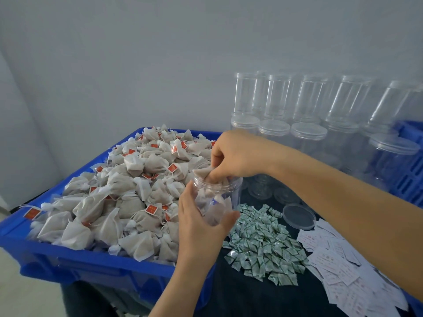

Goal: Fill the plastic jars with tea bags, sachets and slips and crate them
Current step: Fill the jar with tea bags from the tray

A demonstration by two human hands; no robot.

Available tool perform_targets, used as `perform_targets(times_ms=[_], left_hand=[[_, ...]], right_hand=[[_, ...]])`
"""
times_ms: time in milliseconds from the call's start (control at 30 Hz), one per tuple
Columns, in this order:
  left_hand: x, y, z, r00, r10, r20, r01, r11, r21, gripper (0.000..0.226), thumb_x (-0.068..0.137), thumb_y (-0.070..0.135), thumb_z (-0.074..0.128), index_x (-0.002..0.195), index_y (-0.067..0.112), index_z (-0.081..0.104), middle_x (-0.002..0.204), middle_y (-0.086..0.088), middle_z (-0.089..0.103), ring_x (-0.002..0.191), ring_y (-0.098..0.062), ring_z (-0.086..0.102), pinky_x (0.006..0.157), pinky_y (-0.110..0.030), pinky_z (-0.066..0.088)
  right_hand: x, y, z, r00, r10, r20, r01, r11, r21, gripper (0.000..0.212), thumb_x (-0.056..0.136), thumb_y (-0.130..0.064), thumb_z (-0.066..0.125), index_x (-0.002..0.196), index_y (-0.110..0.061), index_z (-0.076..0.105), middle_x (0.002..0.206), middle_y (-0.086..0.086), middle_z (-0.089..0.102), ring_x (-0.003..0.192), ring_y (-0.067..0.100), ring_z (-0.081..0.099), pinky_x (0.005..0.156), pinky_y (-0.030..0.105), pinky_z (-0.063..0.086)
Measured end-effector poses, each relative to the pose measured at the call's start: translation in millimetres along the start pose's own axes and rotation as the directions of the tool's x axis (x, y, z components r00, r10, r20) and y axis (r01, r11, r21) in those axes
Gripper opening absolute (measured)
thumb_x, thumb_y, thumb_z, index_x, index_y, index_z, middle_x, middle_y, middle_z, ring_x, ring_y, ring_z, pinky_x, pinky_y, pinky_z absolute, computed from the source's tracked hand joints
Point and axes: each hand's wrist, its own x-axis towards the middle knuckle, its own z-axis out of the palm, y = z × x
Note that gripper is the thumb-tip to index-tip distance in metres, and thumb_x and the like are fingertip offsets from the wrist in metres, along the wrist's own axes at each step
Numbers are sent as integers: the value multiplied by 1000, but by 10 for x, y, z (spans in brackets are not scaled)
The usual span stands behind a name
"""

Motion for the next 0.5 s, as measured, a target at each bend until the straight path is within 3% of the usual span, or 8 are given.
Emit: perform_targets(times_ms=[67, 133, 200, 267, 300, 367, 433, 500], left_hand=[[12, 10, -6, 1000, -3, 2, 3, 1000, -12, 99, 61, 38, 86, 141, 35, 29, 137, 10, 42, 123, -8, 44, 94, -27, 45], [17, 16, -11, 1000, -1, -2, 1, 1000, -25, 98, 60, 36, 87, 141, 32, 31, 130, 9, 47, 116, -7, 50, 84, -19, 50], [9, 10, -8, 1000, 17, -7, -17, 1000, -9, 97, 61, 33, 87, 140, 28, 32, 126, 9, 47, 112, -7, 51, 74, -10, 49], [3, -3, -3, 999, 42, -20, -41, 999, 25, 94, 61, 31, 87, 138, 25, 34, 123, 7, 47, 108, -8, 52, 74, -7, 48], [2, -5, -2, 999, 45, -26, -44, 998, 34, 94, 61, 32, 87, 138, 26, 34, 123, 7, 47, 108, -9, 52, 76, -11, 49], [6, -11, 0, 998, 49, -33, -47, 998, 51, 96, 60, 35, 86, 139, 27, 33, 126, 7, 46, 110, -9, 51, 81, -18, 51], [2, -16, 1, 997, 65, -36, -62, 994, 92, 98, 59, 37, 85, 140, 28, 30, 128, 9, 44, 112, -2, 47, 80, -13, 47], [-5, -26, 4, 996, 80, -34, -76, 991, 108, 100, 61, 37, 85, 142, 31, 27, 128, 13, 40, 114, 11, 39, 76, -3, 43]], right_hand=[[53, -61, 38, 999, 0, 40, 2, 999, -46, 26, 86, -30, 74, 90, -5, 78, 90, 13, 75, 68, 13, 53, 54, 21, 41], [112, -115, 78, 997, 6, 81, 3, 994, -105, 34, 91, -28, 67, 100, 4, 75, 92, 23, 70, 69, 16, 45, 55, 28, 35], [172, -152, 108, 983, 28, 182, 7, 983, -186, 35, 95, -29, 62, 82, 2, 71, 64, 15, 54, 59, 15, 35, 47, 24, 27], [243, -162, 116, 956, 54, 290, 21, 968, -249, 42, 97, -31, 61, 61, -11, 56, 55, 0, 39, 53, 13, 29, 40, 18, 24], [277, -155, 113, 944, 60, 324, 28, 965, -261, 43, 97, -32, 61, 59, -13, 53, 55, -2, 40, 53, 12, 31, 38, 15, 25], [325, -133, 99, 926, 59, 372, 36, 969, -243, 34, 96, -34, 64, 69, -12, 64, 62, -3, 55, 56, 11, 45, 41, 12, 36], [346, -121, 97, 904, 60, 423, 41, 973, -228, 21, 92, -37, 69, 86, -17, 73, 78, -5, 72, 65, 7, 62, 57, 14, 52], [371, -105, 130, 875, 63, 481, 45, 977, -208, 11, 92, -34, 71, 89, -23, 70, 80, -9, 72, 66, 2, 65, 61, 16, 55]])
